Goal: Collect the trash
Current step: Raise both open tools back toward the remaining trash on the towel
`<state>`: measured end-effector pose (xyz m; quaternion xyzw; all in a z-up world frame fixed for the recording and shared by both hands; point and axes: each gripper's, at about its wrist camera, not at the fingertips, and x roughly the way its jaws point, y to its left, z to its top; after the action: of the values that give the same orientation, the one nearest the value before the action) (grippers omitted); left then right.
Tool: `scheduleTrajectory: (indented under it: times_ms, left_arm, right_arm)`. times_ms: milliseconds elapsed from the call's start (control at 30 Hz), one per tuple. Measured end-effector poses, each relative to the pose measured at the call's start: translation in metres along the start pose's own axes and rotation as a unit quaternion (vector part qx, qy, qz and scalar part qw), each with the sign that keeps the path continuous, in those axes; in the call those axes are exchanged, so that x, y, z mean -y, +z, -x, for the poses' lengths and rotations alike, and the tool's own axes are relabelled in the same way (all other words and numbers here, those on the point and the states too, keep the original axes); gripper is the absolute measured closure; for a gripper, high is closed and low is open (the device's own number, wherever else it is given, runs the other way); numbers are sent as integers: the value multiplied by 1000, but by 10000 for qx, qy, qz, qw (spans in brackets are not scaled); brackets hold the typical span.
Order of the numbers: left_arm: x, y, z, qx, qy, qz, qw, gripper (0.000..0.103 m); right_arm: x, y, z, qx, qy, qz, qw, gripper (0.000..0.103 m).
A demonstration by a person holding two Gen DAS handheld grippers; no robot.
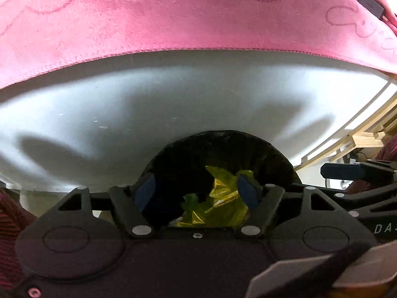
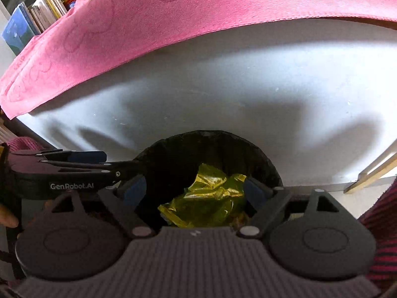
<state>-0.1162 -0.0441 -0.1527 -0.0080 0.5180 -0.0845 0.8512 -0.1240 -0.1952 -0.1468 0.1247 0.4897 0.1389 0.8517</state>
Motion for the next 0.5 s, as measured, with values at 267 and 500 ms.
scheduleTrajectory:
  times_ms: [267, 500]
  left_arm:
    - [2, 13, 48, 385, -213, -63, 9990, 30]
    - [-2, 51, 123, 1485, -523, -341, 9869, 21]
  right_arm:
    - [-5, 18, 35, 459, 233, 161, 9985, 11]
    - [-18, 62, 100, 1608, 433, 715, 9834, 5]
